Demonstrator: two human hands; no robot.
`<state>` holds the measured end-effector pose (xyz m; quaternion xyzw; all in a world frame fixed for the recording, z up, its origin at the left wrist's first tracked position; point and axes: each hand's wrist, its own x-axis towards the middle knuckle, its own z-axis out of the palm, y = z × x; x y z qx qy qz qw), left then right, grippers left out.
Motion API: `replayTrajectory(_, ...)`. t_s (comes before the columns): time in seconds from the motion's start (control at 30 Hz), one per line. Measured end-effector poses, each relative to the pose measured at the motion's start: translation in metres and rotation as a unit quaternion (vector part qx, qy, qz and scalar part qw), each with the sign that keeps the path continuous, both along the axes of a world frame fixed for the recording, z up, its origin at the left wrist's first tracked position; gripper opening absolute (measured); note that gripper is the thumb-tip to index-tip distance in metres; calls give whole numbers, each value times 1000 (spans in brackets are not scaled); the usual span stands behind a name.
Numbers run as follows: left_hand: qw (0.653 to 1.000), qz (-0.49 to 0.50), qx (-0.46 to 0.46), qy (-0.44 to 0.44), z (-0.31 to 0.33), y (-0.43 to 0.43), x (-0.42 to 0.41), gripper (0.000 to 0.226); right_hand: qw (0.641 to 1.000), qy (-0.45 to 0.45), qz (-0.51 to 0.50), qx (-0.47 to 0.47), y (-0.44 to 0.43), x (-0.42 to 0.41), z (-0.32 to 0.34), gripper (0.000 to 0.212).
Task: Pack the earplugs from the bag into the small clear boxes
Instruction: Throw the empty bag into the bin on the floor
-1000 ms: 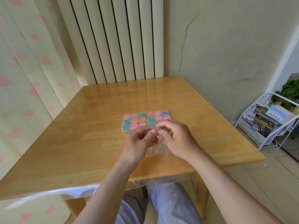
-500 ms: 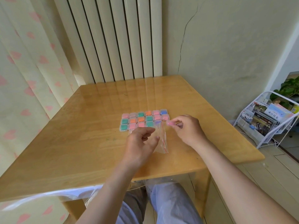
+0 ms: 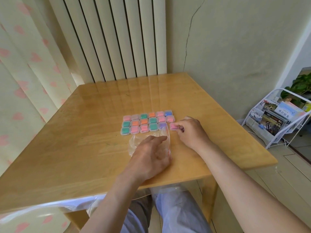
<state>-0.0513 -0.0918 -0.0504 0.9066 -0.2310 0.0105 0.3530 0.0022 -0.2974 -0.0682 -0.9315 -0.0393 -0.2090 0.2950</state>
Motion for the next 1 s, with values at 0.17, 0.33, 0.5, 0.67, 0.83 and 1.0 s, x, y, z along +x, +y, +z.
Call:
replayTrajectory(0.17,1000,5,25,-9,0,-1,0,61,1000,2,7,8,1,-4,2,28)
replayTrajectory(0.33,999,26,9,19,5,-2,2,49,1000,4,-6,19,0,-8,4,34)
replayTrajectory(0.5,997,39,-57,21,15,-13,-2,35,999,11,0,37,-2,-20,13,34)
replayTrajectory(0.67,969,2,-220,110,39,-56,-17,20,997,-14,-23,73,-31,-49,31,32)
replayTrajectory(0.83,946,-55,-281,151,51,-122,-43,18,990,-55,-79,106,-95,-100,45,25)
replayTrajectory(1.0,912,-145,-309,229,49,-201,-82,14,969,-96,-165,157,-177,-165,50,19)
